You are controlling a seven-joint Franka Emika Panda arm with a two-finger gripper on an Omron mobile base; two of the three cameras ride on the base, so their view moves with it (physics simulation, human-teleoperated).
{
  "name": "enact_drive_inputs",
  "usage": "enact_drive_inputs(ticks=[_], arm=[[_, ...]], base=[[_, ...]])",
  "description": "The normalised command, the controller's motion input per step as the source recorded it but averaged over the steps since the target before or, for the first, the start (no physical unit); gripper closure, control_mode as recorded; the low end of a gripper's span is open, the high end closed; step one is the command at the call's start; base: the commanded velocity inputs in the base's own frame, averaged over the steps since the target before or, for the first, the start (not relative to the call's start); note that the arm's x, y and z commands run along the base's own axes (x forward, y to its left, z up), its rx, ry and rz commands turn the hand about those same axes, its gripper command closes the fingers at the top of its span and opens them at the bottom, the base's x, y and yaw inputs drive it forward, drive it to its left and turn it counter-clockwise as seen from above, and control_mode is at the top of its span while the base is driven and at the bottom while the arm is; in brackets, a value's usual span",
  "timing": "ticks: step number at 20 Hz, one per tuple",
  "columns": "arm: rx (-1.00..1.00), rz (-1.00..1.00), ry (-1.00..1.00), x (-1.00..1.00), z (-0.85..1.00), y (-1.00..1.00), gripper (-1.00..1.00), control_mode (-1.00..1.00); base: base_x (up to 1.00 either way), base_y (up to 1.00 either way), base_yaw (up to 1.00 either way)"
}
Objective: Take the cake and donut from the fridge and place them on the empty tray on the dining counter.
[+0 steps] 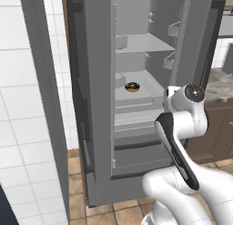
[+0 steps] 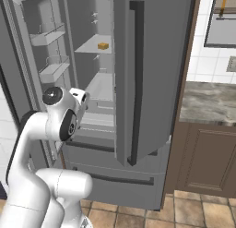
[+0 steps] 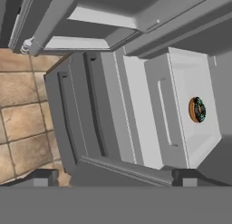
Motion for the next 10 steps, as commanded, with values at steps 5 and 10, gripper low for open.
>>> enact_drive_inputs(ticks=[5,10], arm=[[-0.02,0.0,0.0,0.52,-0.23,0.0,-1.0,-1.0],[0.0,0.0,0.0,0.47,-0.11,-0.03,-1.0,-1.0]], base=[[0.0,0.0,0.0],[0.0,0.0,0.0]])
